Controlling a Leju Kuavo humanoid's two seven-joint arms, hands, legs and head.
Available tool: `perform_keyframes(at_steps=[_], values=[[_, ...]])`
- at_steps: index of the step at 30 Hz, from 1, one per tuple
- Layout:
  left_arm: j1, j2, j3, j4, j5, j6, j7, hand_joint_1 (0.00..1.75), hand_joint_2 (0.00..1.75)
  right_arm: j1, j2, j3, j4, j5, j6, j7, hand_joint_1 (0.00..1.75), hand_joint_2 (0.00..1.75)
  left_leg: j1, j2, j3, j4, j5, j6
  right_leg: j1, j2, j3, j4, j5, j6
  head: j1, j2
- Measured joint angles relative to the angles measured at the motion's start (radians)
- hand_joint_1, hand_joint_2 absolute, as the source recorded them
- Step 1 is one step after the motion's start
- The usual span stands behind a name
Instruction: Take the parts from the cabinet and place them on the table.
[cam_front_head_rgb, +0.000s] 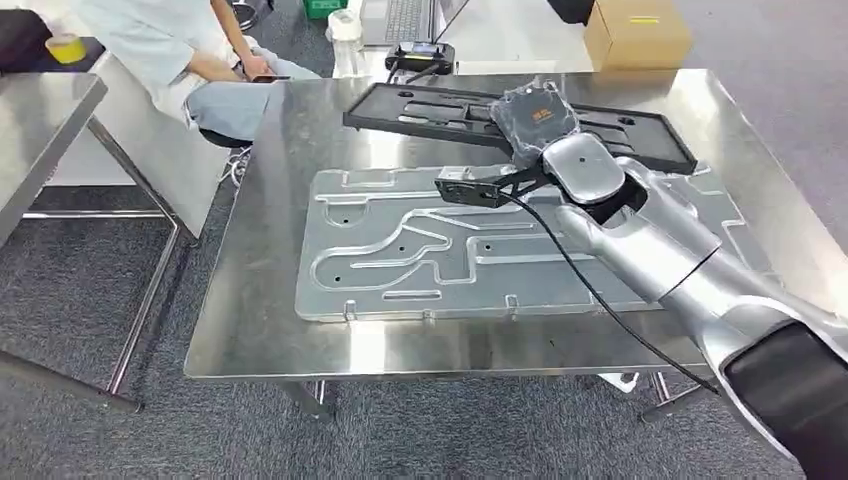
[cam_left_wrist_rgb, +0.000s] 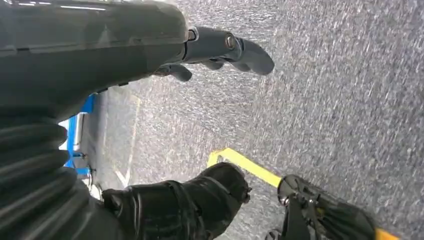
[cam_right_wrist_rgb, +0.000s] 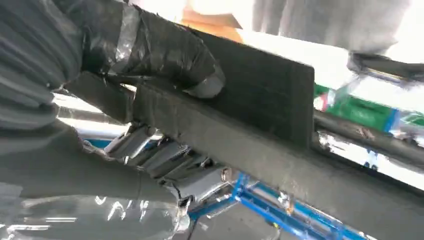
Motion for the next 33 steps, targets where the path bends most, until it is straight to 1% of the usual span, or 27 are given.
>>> perform_keyframes(at_steps=[2, 3, 5, 6, 7, 8, 10, 11, 12, 14, 16, 17, 18, 20, 21, 22, 23, 24, 25, 26, 27, 28, 29, 30, 31, 32, 33], values=[[0.001, 0.000, 0.000, 0.000, 0.001, 0.000, -0.001, 0.00, 1.75, -0.001, -0.001, -0.003, 0.000, -0.001, -0.001, 0.002, 1.75, 1.75, 0.003, 0.004, -0.014, 0.032, -0.028, -0.015, -0.009, 0.000, 0.009, -0.010, 0.003, -0.009, -0.003, 0.000], [0.001, 0.000, 0.000, 0.000, 0.001, 0.001, -0.003, 0.00, 1.75, -0.001, -0.001, -0.004, 0.000, -0.002, -0.002, 0.003, 1.75, 1.75, 0.006, 0.004, -0.040, 0.089, -0.059, -0.022, -0.011, 0.000, 0.010, -0.010, 0.003, -0.013, -0.006, 0.000], [0.000, 0.000, 0.000, 0.000, 0.003, 0.002, -0.013, 0.00, 1.75, 0.007, -0.001, -0.005, 0.000, -0.011, -0.008, 0.005, 1.75, 1.75, 0.011, 0.004, -0.118, 0.247, -0.120, -0.031, -0.011, 0.000, 0.012, -0.010, 0.001, -0.015, -0.006, 0.000], [0.000, 0.000, 0.000, 0.000, 0.004, 0.002, -0.017, 0.00, 1.75, 0.016, -0.001, -0.005, 0.000, -0.019, -0.013, 0.005, 1.75, 1.75, 0.013, 0.004, -0.146, 0.294, -0.127, -0.034, -0.011, 0.000, 0.013, -0.010, 0.000, -0.016, -0.005, 0.000], [0.001, 0.000, 0.000, 0.000, 0.004, 0.002, -0.020, 0.00, 1.75, 0.029, -0.001, -0.007, 0.000, -0.029, -0.023, 0.005, 1.75, 1.75, 0.015, 0.004, -0.152, 0.296, -0.112, -0.035, -0.011, 0.001, 0.015, -0.010, -0.001, -0.016, -0.006, 0.000], [0.001, -0.001, 0.000, 0.000, 0.004, 0.002, -0.021, 0.00, 1.75, 0.041, -0.001, -0.010, 0.000, -0.037, -0.034, 0.005, 1.75, 1.75, 0.016, 0.004, -0.136, 0.254, -0.078, -0.034, -0.011, 0.001, 0.018, -0.010, -0.003, -0.015, -0.005, 0.000], [0.000, 0.000, 0.000, 0.000, 0.005, 0.003, -0.022, 0.00, 1.75, 0.061, -0.001, -0.021, 0.000, -0.047, -0.055, 0.005, 1.75, 1.75, 0.016, 0.004, -0.049, 0.068, 0.019, -0.027, -0.012, 0.002, 0.026, -0.010, -0.007, -0.010, -0.005, 0.000], [0.000, 0.000, 0.000, 0.000, 0.007, 0.005, -0.023, 0.00, 1.75, 0.067, -0.001, -0.024, 0.000, -0.050, -0.066, 0.005, 1.75, 1.75, 0.015, 0.004, -0.023, 0.002, 0.024, -0.022, -0.013, 0.001, 0.027, -0.012, -0.009, -0.007, -0.005, 0.000], [0.000, 0.000, 0.000, 0.000, 0.008, 0.008, -0.023, 0.00, 1.75, 0.073, -0.002, -0.028, 0.001, -0.051, -0.079, 0.005, 1.75, 1.75, 0.005, 0.003, -0.008, -0.012, 0.016, -0.017, -0.007, 0.003, 0.023, -0.011, -0.009, 0.000, -0.005, 0.000], [0.000, 0.000, 0.000, 0.000, 0.011, 0.015, -0.022, 0.00, 1.75, 0.092, -0.002, -0.034, 0.003, -0.053, -0.088, 0.005, 1.75, 1.75, 0.004, 0.002, -0.011, -0.009, 0.016, -0.011, -0.009, 0.002, 0.025, -0.018, -0.007, 0.009, -0.005, 0.000], [0.000, 0.000, 0.000, 0.000, 0.012, 0.021, -0.019, 0.00, 1.75, 0.112, -0.002, -0.039, 0.003, -0.055, -0.090, 0.003, 1.75, 1.75, 0.011, 0.004, 0.001, -0.028, 0.025, 0.007, -0.004, 0.002, 0.033, -0.028, -0.007, 0.024, -0.003, 0.000], [0.001, -0.001, 0.000, 0.000, 0.013, 0.024, -0.019, 0.00, 1.75, 0.119, -0.003, -0.044, 0.005, -0.056, -0.093, 0.002, 1.75, 1.75, 0.013, 0.006, 0.008, -0.036, 0.029, 0.014, -0.007, 0.000, 0.022, -0.007, -0.023, 0.023, -0.002, 0.000], [0.000, -0.002, 0.000, 0.000, 0.013, 0.026, -0.019, 0.00, 1.75, 0.120, -0.004, -0.047, 0.006, -0.056, -0.095, 0.001, 1.75, 1.75, 0.013, 0.007, 0.008, -0.038, 0.029, 0.021, -0.006, -0.001, 0.000, 0.042, -0.054, 0.022, 0.002, 0.000], [-0.002, -0.003, 0.000, 0.000, 0.014, 0.028, -0.018, 0.00, 1.75, 0.133, -0.003, -0.050, 0.006, -0.060, -0.104, -0.002, 1.75, 1.75, 0.010, 0.007, 0.008, -0.037, 0.027, 0.027, -0.004, -0.001, -0.077, 0.203, -0.123, 0.023, 0.002, 0.000], [-0.003, -0.003, 0.000, 0.000, 0.014, 0.028, -0.018, 0.00, 1.75, 0.145, -0.003, -0.050, 0.008, -0.062, -0.105, -0.004, 1.75, 1.75, 0.009, 0.006, 0.008, -0.036, 0.026, 0.028, -0.004, -0.001, -0.109, 0.264, -0.138, 0.024, 0.002, 0.000], [-0.002, -0.003, 0.000, 0.000, 0.014, 0.028, -0.018, 0.00, 1.75, 0.157, -0.003, -0.051, 0.010, -0.062, -0.106, -0.005, 1.75, 1.75, 0.009, 0.004, 0.009, -0.033, 0.024, 0.030, -0.004, -0.001, -0.120, 0.277, -0.129, 0.024, 0.003, 0.000], [-0.001, -0.003, 0.000, 0.000, 0.014, 0.028, -0.018, 0.00, 1.75, 0.166, -0.003, -0.051, 0.011, -0.062, -0.106, -0.005, 1.75, 1.75, 0.009, 0.002, 0.008, -0.030, 0.022, 0.028, -0.005, -0.001, -0.109, 0.245, -0.101, 0.022, 0.003, 0.000], [0.000, -0.004, 0.000, 0.000, 0.014, 0.028, -0.018, 0.00, 1.75, 0.170, -0.003, -0.051, 0.011, -0.063, -0.106, -0.005, 1.75, 1.75, 0.009, 0.001, 0.008, -0.024, 0.018, 0.026, -0.005, -0.002, -0.080, 0.177, -0.060, 0.020, 0.003, 0.000], [0.000, -0.005, 0.000, 0.000, 0.015, 0.029, -0.021, 0.00, 1.75, 0.171, -0.003, -0.054, 0.012, -0.063, -0.107, -0.005, 1.75, 1.75, 0.009, 0.000, 0.007, -0.015, 0.011, 0.022, -0.005, -0.003, -0.031, 0.076, -0.009, 0.016, 0.003, 0.000], [0.000, -0.005, 0.000, 0.000, 0.015, 0.030, -0.025, 0.00, 1.75, 0.171, -0.003, -0.058, 0.012, -0.063, -0.108, -0.005, 1.75, 1.75, 0.009, -0.001, 0.005, -0.006, 0.005, 0.018, -0.004, -0.003, -0.003, 0.009, 0.007, 0.013, 0.003, 0.000], [-0.002, -0.006, 0.000, 0.000, 0.016, 0.031, -0.029, 0.00, 1.75, 0.171, -0.002, -0.064, 0.013, -0.063, -0.113, -0.005, 1.75, 1.75, 0.000, -0.003, -0.003, 0.002, 0.000, 0.011, 0.004, -0.002, 0.011, 0.000, -0.008, 0.013, 0.002, 0.000], [-0.002, -0.006, 0.000, 0.000, 0.016, 0.031, -0.031, 0.00, 1.75, 0.173, -0.001, -0.067, 0.013, -0.063, -0.114, -0.006, 1.75, 1.75, 0.001, -0.003, -0.003, 0.003, 0.000, 0.009, -0.001, -0.001, 0.008, -0.002, -0.004, 0.009, 0.000, 0.000], [-0.002, -0.006, 0.000, 0.000, 0.016, 0.031, -0.031, 0.00, 1.75, 0.177, 0.000, -0.067, 0.013, -0.063, -0.114, -0.006, 1.75, 1.75, 0.001, -0.003, -0.002, 0.002, 0.000, 0.007, 0.002, 0.000, 0.008, -0.002, -0.004, 0.008, -0.001, 0.000], [-0.002, -0.007, 0.000, 0.000, 0.015, 0.032, -0.031, 0.00, 1.75, 0.181, 0.002, -0.068, 0.013, -0.063, -0.114, -0.006, 1.75, 1.75, 0.004, -0.003, -0.001, -0.001, 0.002, 0.002, 0.005, 0.001, 0.008, -0.002, -0.005, 0.003, 0.002, 0.000], [-0.002, -0.006, 0.000, 0.000, 0.015, 0.032, -0.032, 0.00, 1.75, 0.183, 0.002, -0.068, 0.013, -0.063, -0.114, -0.006, 1.75, 1.75, 0.003, -0.004, -0.001, 0.001, -0.002, -0.002, -0.002, 0.000, 0.010, -0.009, 0.000, -0.004, 0.001, 0.000], [-0.001, -0.007, 0.000, 0.000, 0.015, 0.032, -0.033, 0.00, 1.75, 0.184, 0.002, -0.069, 0.013, -0.063, -0.114, -0.006, 1.75, 1.75, 0.006, -0.001, -0.006, 0.014, -0.015, -0.011, -0.006, 0.000, 0.015, -0.013, 0.002, -0.007, 0.000, 0.000], [0.000, -0.007, 0.000, 0.000, 0.015, 0.032, -0.033, 0.00, 1.75, 0.184, 0.003, -0.074, 0.013, -0.063, -0.114, -0.005, 1.75, 1.75, 0.006, 0.002, -0.023, 0.054, -0.043, -0.018, -0.008, 0.000, 0.015, -0.013, 0.001, -0.013, -0.006, 0.000]])
